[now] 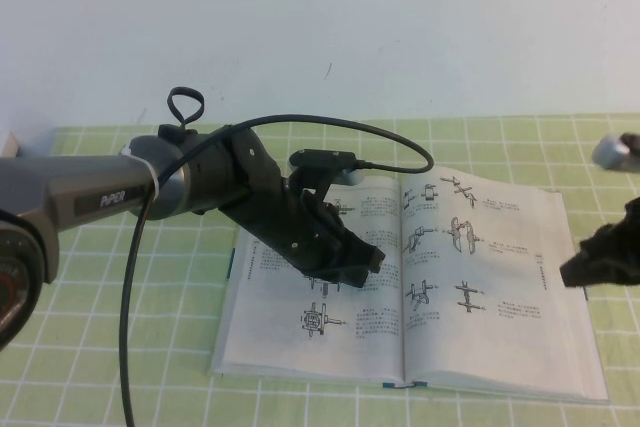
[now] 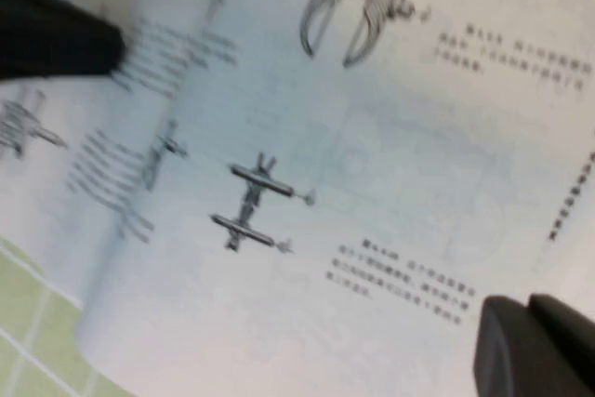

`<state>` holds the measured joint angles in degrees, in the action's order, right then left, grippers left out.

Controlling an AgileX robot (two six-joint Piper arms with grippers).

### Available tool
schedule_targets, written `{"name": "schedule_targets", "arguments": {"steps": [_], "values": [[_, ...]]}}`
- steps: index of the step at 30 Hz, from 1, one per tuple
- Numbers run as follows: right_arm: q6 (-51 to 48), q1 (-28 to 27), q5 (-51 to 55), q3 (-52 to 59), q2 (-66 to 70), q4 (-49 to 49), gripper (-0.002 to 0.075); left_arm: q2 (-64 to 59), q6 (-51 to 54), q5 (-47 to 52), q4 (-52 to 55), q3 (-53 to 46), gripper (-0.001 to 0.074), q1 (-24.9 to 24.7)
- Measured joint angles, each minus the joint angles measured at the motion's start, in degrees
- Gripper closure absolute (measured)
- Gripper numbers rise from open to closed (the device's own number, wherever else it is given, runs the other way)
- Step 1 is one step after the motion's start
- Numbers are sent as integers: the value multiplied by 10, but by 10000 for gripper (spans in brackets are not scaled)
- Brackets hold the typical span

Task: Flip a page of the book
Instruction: Open the closed book

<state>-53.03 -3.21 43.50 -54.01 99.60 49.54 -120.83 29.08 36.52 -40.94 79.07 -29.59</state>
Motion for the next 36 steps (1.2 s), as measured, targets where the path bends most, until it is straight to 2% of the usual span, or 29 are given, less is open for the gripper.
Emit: {"name": "schedule_targets", "arguments": {"steps": [4, 8, 11, 14, 17, 26, 36], "values": [[99, 52, -51, 4, 4, -118, 723, 0, 0, 0, -1, 0, 740, 0], [144, 60, -83, 4, 9, -133, 707, 0, 2, 1, -3, 0, 740, 0], [153, 41, -90, 4, 17, -110, 597, 0, 2, 1, -4, 0, 740, 0], [150, 25, -91, 4, 32, -87, 426, 0, 4, 1, -4, 0, 740, 0], [127, 22, -83, 4, 56, -49, 333, 0, 4, 1, -5, 0, 740, 0], [12, 18, -48, -1, 106, 112, 296, 0, 13, 2, -8, 0, 740, 0], [-57, 19, -25, -1, 122, 223, 295, 0, 13, 2, -8, 0, 740, 0]]}}
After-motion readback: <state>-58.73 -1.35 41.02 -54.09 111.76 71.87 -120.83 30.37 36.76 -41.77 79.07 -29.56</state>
